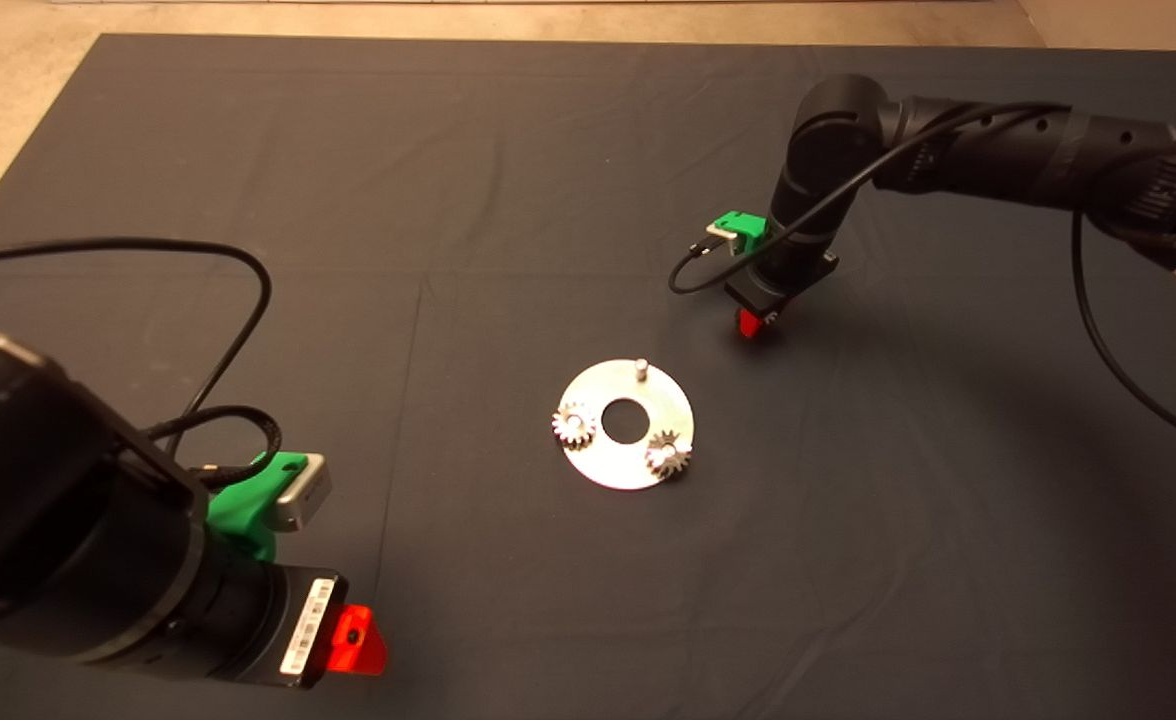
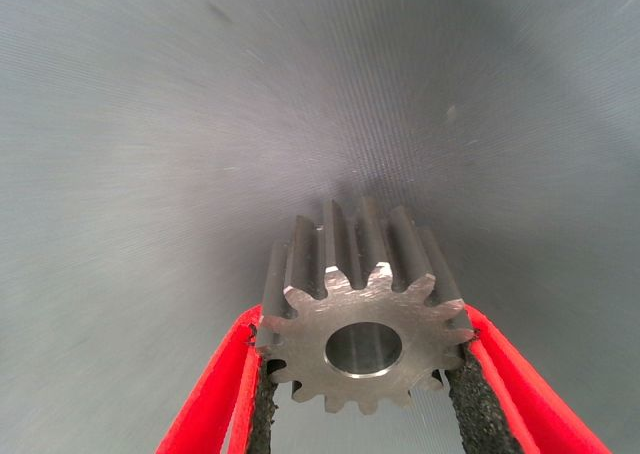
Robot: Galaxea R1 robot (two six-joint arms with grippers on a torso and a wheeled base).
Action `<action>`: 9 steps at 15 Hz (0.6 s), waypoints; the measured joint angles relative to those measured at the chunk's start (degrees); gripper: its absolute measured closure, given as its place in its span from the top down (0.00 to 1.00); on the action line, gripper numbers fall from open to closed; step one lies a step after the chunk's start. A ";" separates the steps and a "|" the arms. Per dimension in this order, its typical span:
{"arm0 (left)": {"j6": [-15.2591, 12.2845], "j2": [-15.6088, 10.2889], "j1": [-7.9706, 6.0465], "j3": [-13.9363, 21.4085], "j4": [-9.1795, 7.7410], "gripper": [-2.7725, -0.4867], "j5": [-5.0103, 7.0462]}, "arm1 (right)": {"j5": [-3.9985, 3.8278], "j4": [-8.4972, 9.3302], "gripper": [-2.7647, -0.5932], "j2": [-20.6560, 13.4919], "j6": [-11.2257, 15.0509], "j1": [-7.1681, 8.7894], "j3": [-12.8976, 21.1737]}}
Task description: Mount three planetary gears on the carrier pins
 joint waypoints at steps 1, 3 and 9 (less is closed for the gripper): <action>-0.02 0.02 0.00 0.00 0.01 0.99 0.00 | 0.02 0.06 0.21 0.65 0.02 0.84 0.34; -0.02 0.13 0.00 0.00 0.00 0.99 0.00 | 0.09 0.12 0.21 2.38 0.05 1.21 0.94; -0.02 0.15 0.01 0.00 -0.03 0.99 0.00 | 0.13 1.38 0.21 8.22 1.32 4.03 1.06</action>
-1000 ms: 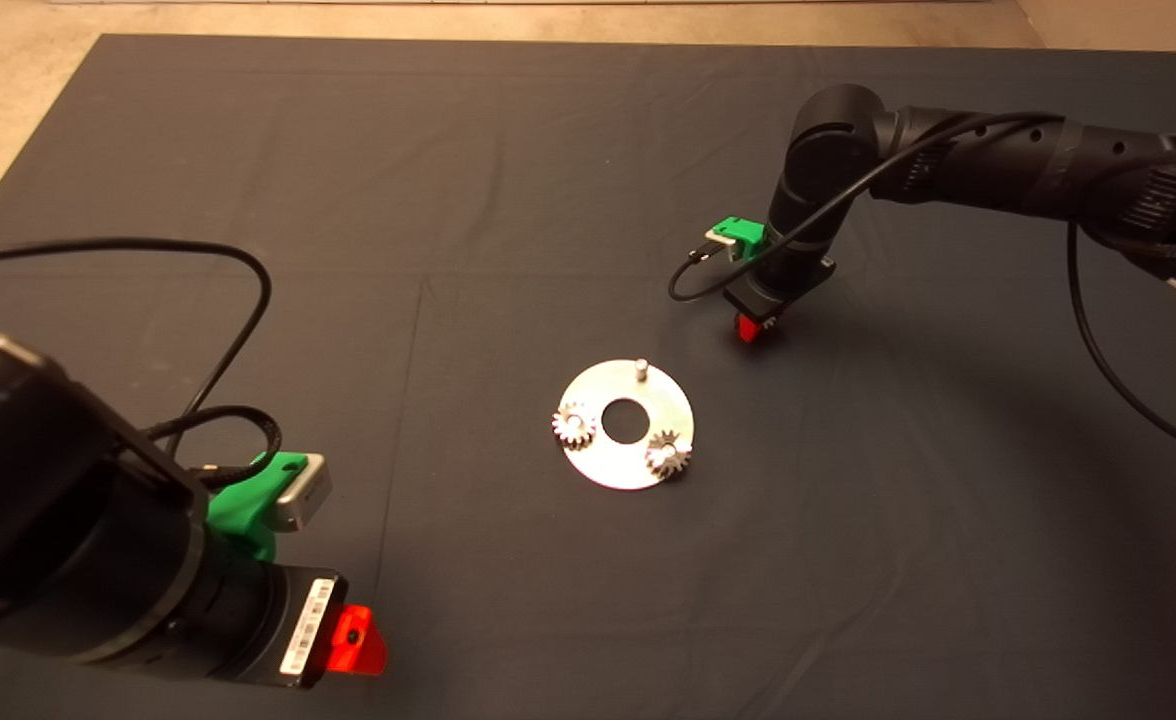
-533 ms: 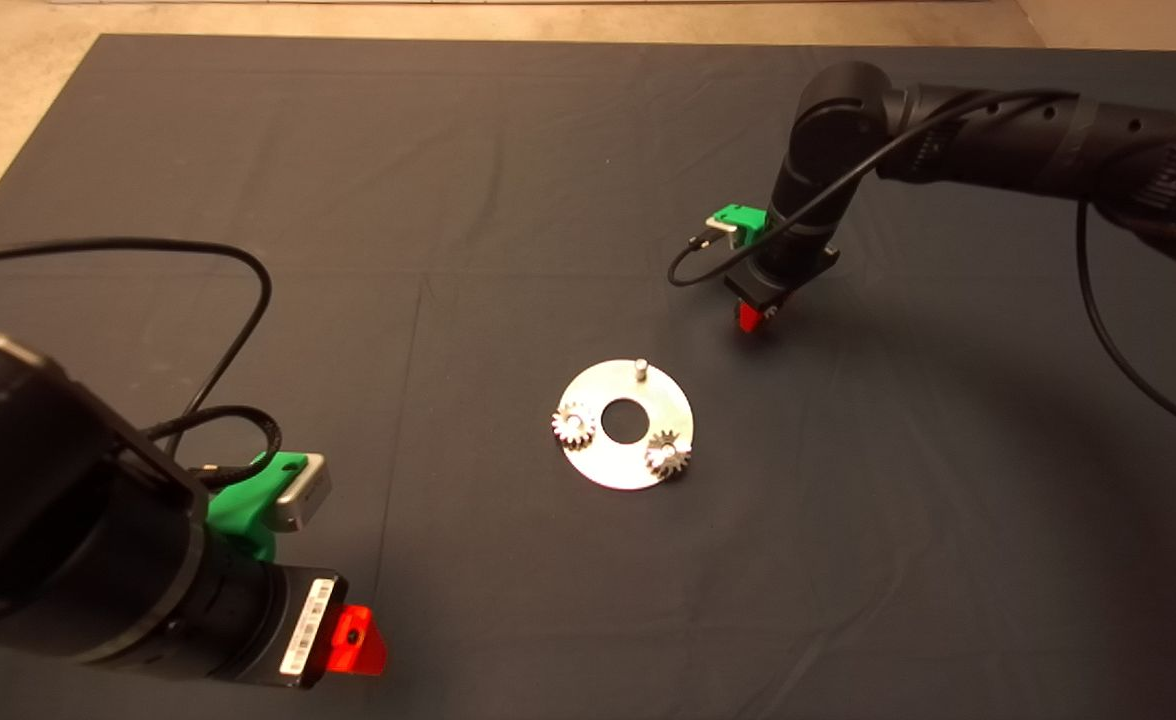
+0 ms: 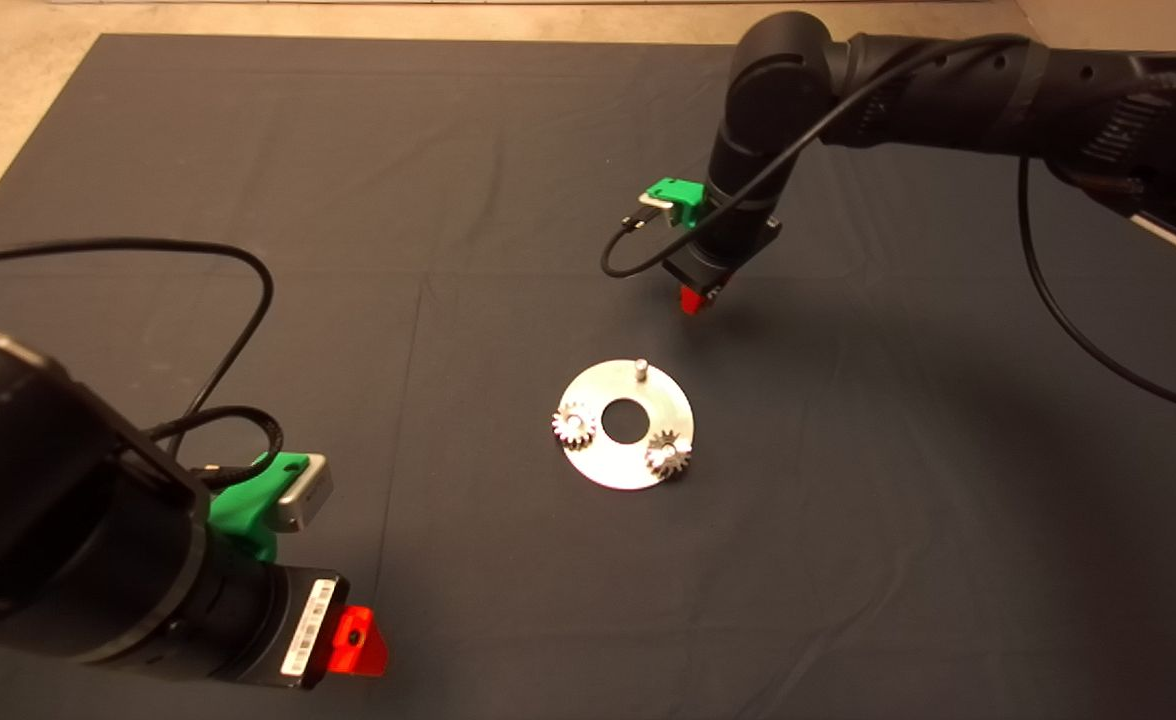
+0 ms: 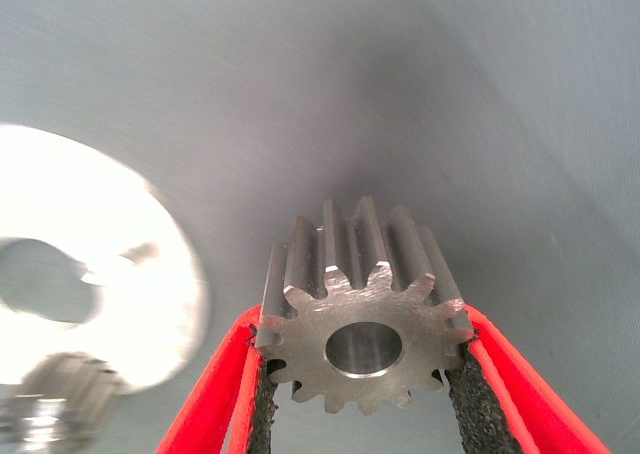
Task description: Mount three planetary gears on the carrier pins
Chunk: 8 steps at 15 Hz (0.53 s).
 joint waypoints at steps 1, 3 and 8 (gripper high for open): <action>0.00 0.00 -0.01 0.00 0.00 0.99 0.02 | 0.00 0.84 0.21 0.68 0.20 0.47 0.00; 0.00 -0.01 -0.01 0.00 0.00 0.99 0.00 | -0.02 3.00 0.21 1.86 0.41 1.74 -0.02; 0.00 -0.01 -0.01 0.04 0.00 0.99 0.02 | -0.09 6.09 0.21 3.78 0.61 2.71 -0.06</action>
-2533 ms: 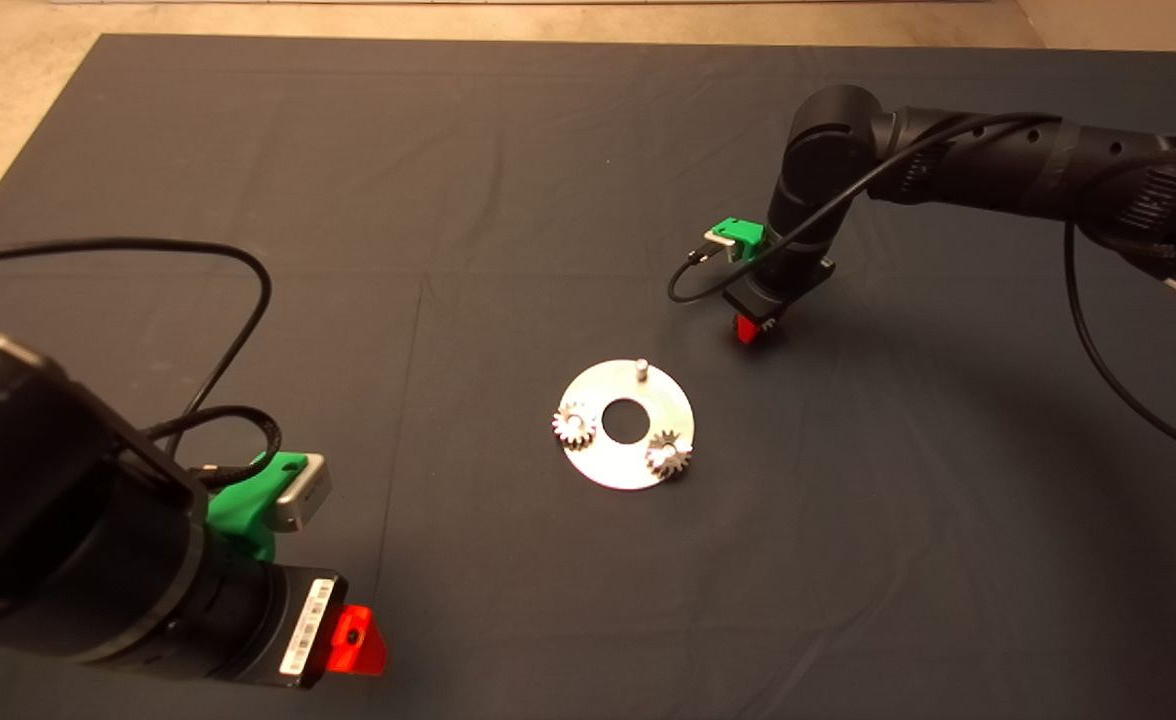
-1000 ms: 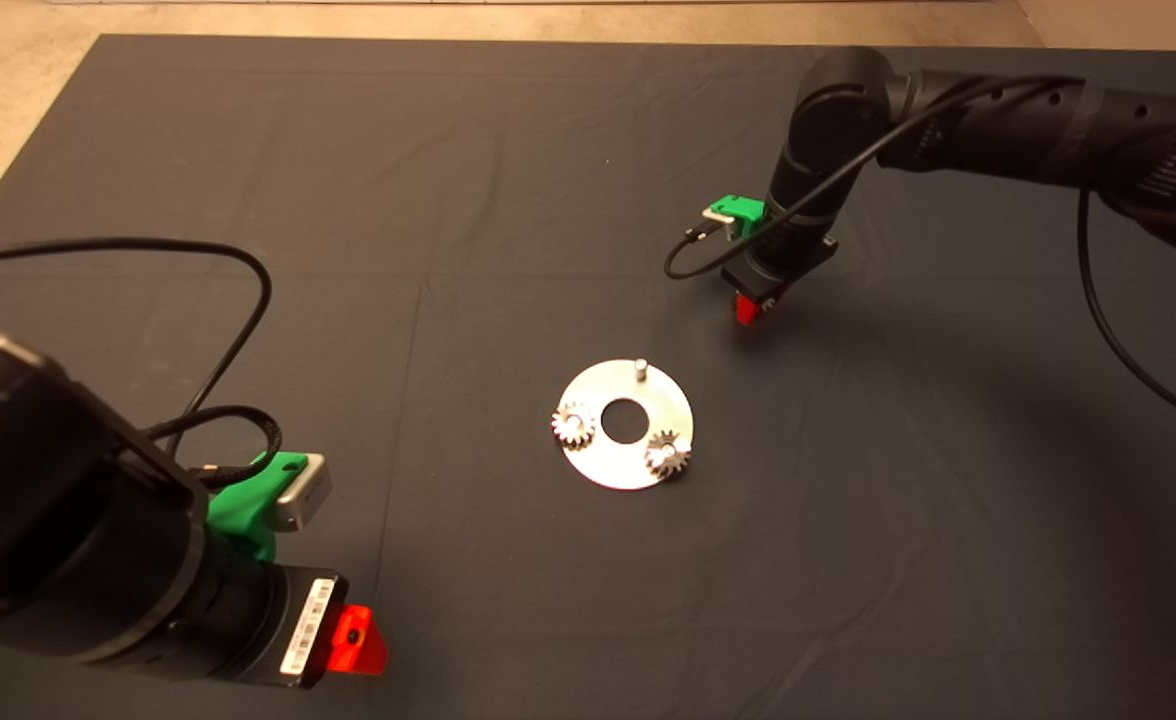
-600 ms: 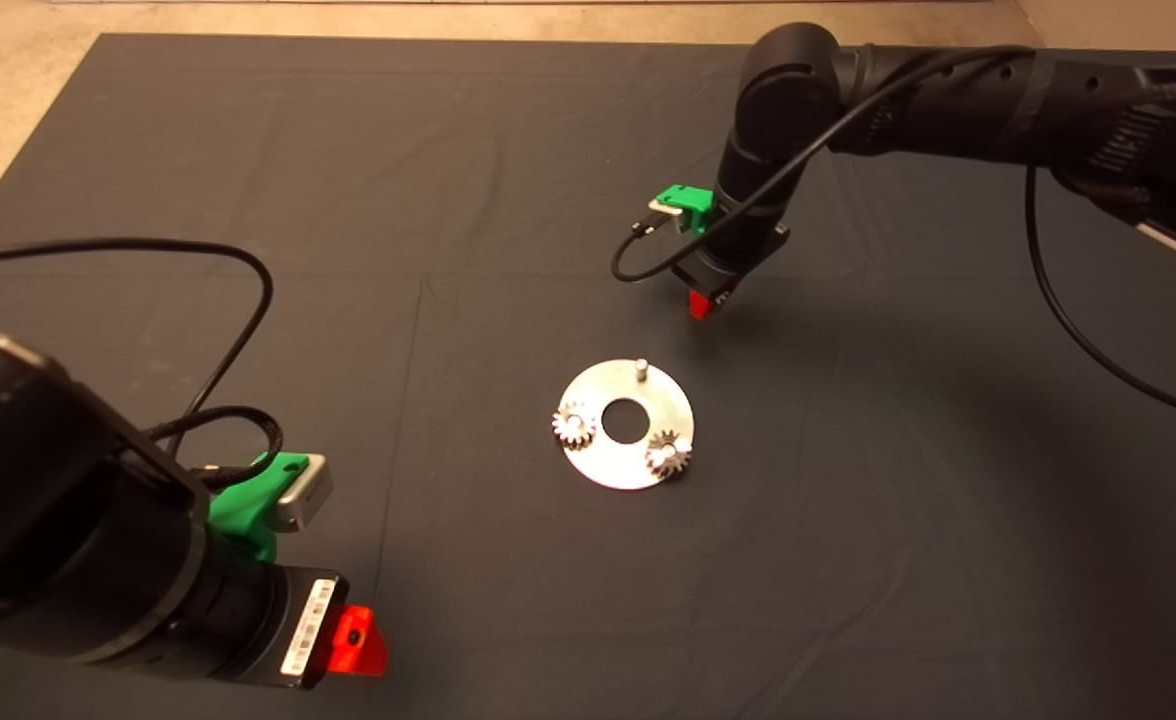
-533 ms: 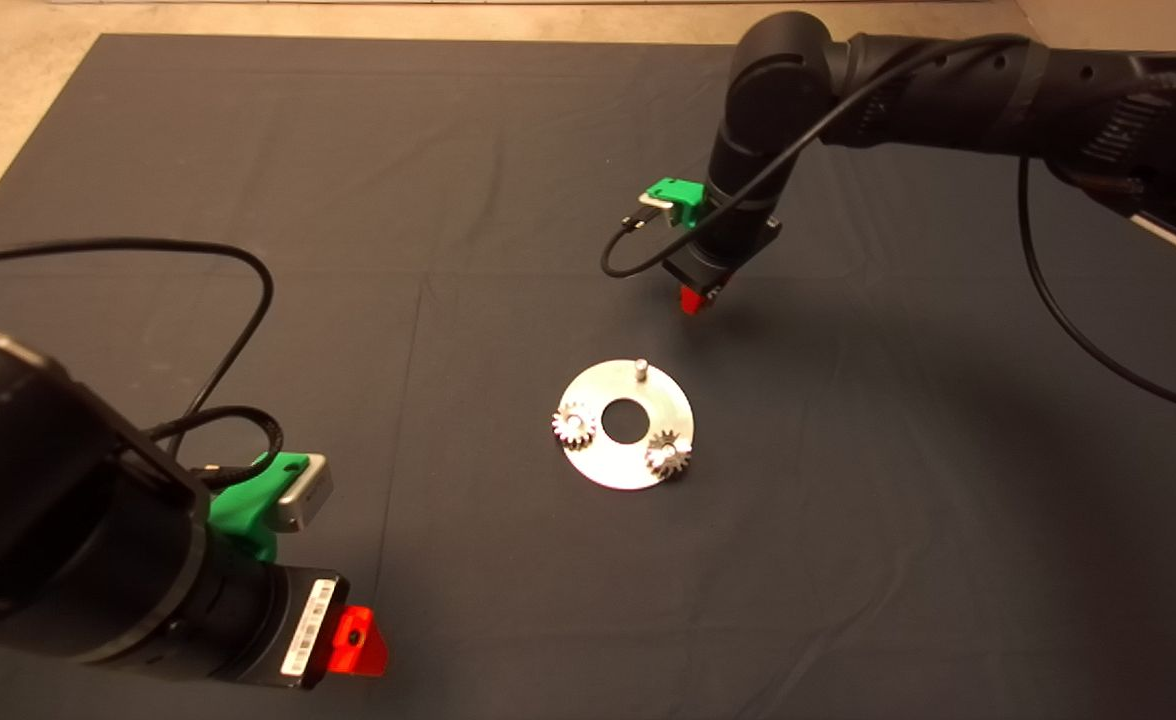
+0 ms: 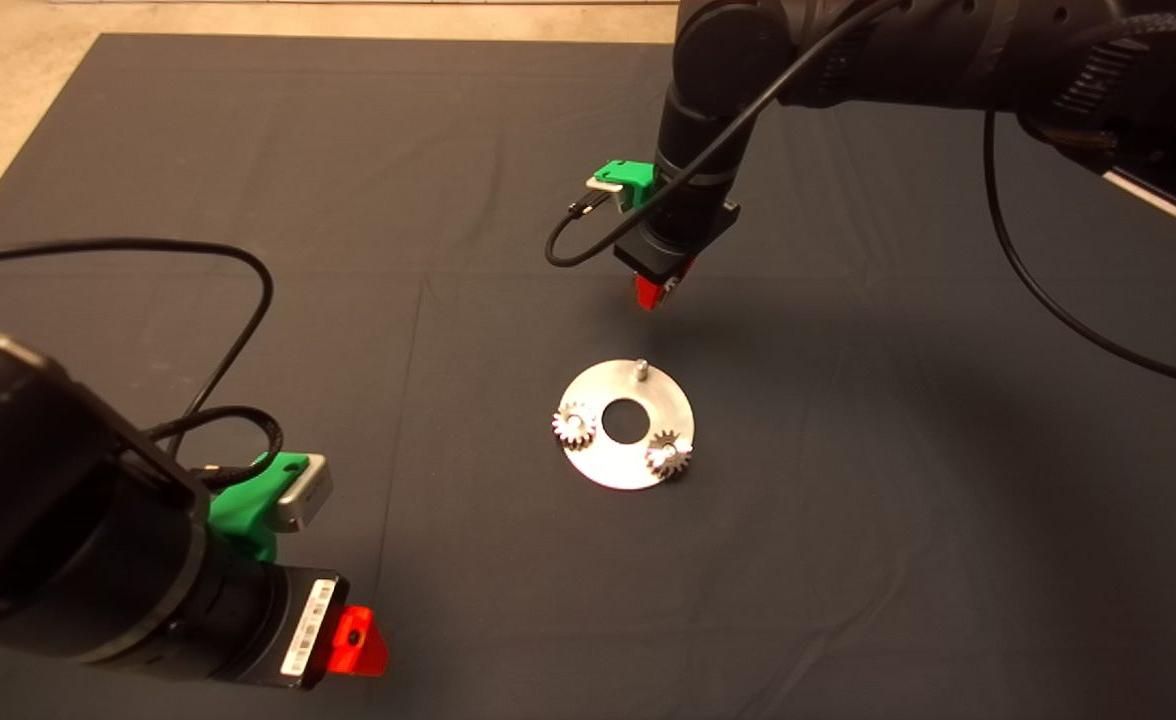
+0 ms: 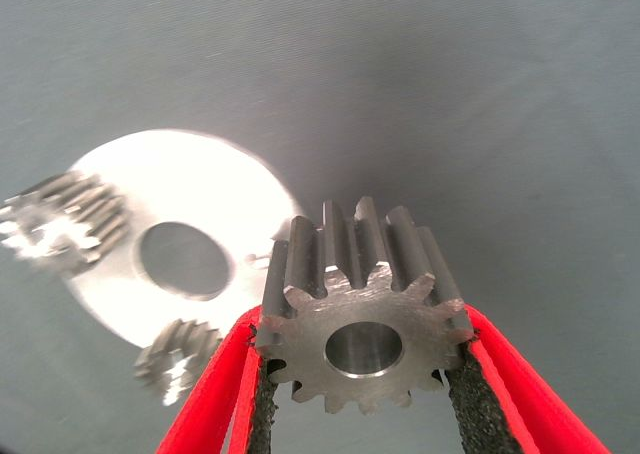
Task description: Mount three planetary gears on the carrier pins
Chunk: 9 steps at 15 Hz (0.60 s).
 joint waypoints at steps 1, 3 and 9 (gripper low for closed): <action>0.00 0.01 0.00 0.00 0.00 0.99 -0.01 | 0.00 0.45 0.21 0.04 -0.02 0.02 0.00; 0.00 0.01 0.00 0.02 0.00 0.99 -0.01 | -0.05 0.80 0.21 0.04 -0.02 0.00 0.00; 0.00 0.01 0.02 0.02 0.00 0.99 -0.02 | -0.04 1.44 0.21 0.17 -0.09 -0.04 0.00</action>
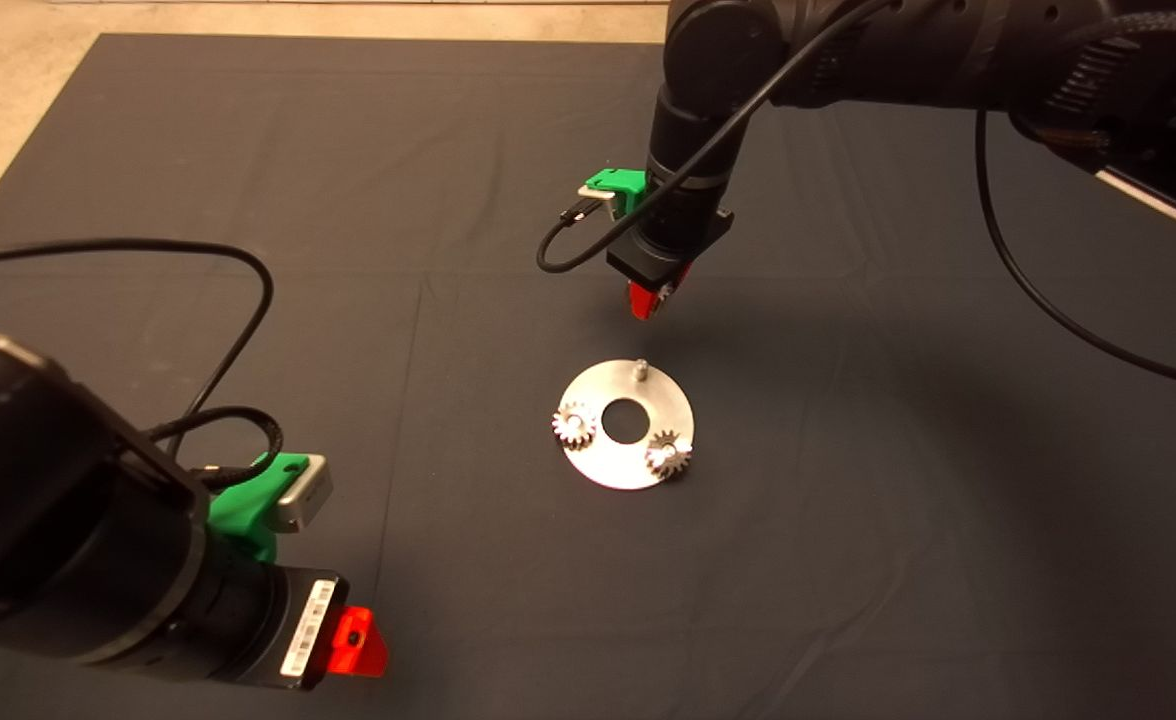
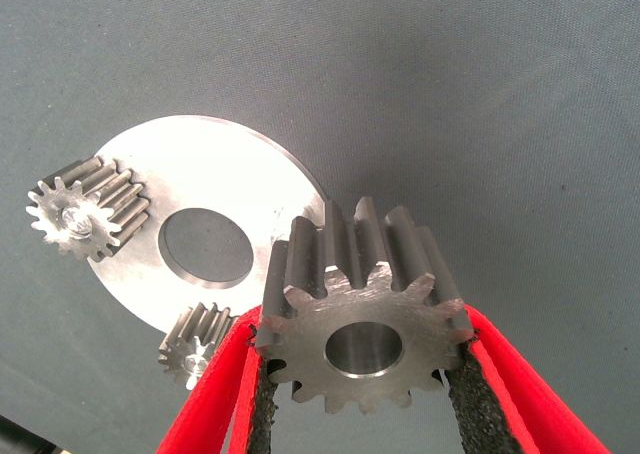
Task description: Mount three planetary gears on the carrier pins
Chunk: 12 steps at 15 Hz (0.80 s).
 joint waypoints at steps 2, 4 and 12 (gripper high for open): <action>0.00 0.00 -0.02 0.00 0.00 0.99 0.02 | -0.03 0.00 0.21 0.00 -0.17 -0.33 0.35; 0.00 0.00 -0.02 0.00 0.00 0.99 0.02 | 0.00 -0.02 0.21 0.00 -0.65 -1.07 1.74; 0.02 0.02 0.00 0.00 0.00 0.99 0.00 | -0.03 -1.35 0.21 -0.02 -9.88 -2.73 4.94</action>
